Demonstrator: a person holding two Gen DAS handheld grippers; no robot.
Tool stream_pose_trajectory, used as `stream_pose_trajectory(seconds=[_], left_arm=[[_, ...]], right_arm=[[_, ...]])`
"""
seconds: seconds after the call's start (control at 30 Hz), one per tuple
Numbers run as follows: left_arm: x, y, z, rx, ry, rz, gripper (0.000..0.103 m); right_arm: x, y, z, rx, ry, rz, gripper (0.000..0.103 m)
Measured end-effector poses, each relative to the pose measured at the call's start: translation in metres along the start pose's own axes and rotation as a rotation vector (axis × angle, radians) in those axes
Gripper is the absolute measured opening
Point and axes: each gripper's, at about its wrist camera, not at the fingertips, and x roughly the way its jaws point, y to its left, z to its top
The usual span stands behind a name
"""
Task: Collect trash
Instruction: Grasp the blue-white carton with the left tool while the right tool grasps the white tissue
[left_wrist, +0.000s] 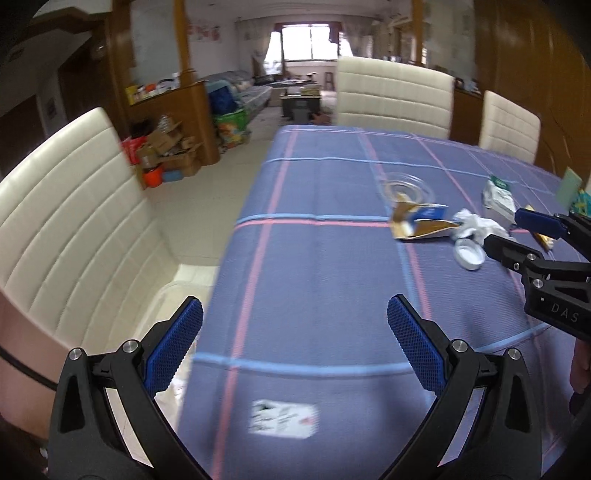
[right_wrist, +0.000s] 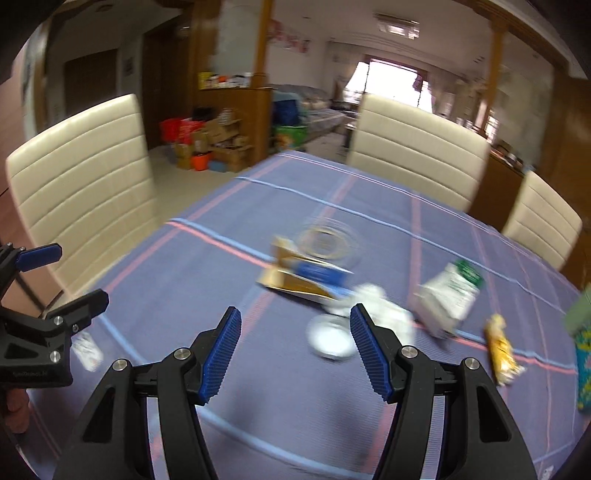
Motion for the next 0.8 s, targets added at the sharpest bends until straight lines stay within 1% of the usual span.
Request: stream_pose_trajectory(seconds=[0.13, 0.3, 0.47, 0.53, 0.6, 0.63, 0.7, 0.73, 0.77, 0.8], left_arm=[[0.018, -0.032, 0.017, 0.044, 0.013, -0.034, 0.099], [0.044, -0.059, 0.039, 0.093, 0.023, -0.030, 0.099], [0.078, -0.072, 0.061, 0.097, 0.049, -0.050, 0.099], [0.090, -0.076, 0.067, 0.102, 0.055, -0.056, 0.099], [0.099, -0.079, 0.071, 0.109, 0.060, -0.053, 0.099], [0.105, -0.081, 0.074, 0.112, 0.063, -0.055, 0.099], [0.116, -0.084, 0.078, 0.114, 0.069, -0.065, 0.099], [0.120, -0.087, 0.080, 0.115, 0.071, -0.069, 0.099], [0.125, -0.088, 0.082, 0.115, 0.077, -0.077, 0.099], [0.131, -0.090, 0.083, 0.111, 0.087, -0.089, 0.099]], right_arm=[[0.010, -0.031, -0.005, 0.050, 0.015, -0.003, 0.060], [0.034, -0.052, -0.005, 0.082, 0.038, 0.017, 0.059], [0.061, -0.067, -0.005, 0.106, 0.075, 0.029, 0.051], [0.069, -0.069, -0.007, 0.117, 0.094, 0.030, 0.045], [0.078, -0.074, -0.011, 0.139, 0.117, 0.049, 0.036], [0.081, -0.075, -0.012, 0.141, 0.123, 0.051, 0.034], [0.082, -0.074, -0.014, 0.141, 0.121, 0.070, 0.022], [0.081, -0.073, -0.014, 0.137, 0.121, 0.077, 0.019], [0.082, -0.073, -0.014, 0.130, 0.122, 0.081, 0.011], [0.081, -0.070, -0.014, 0.121, 0.121, 0.076, 0.010]])
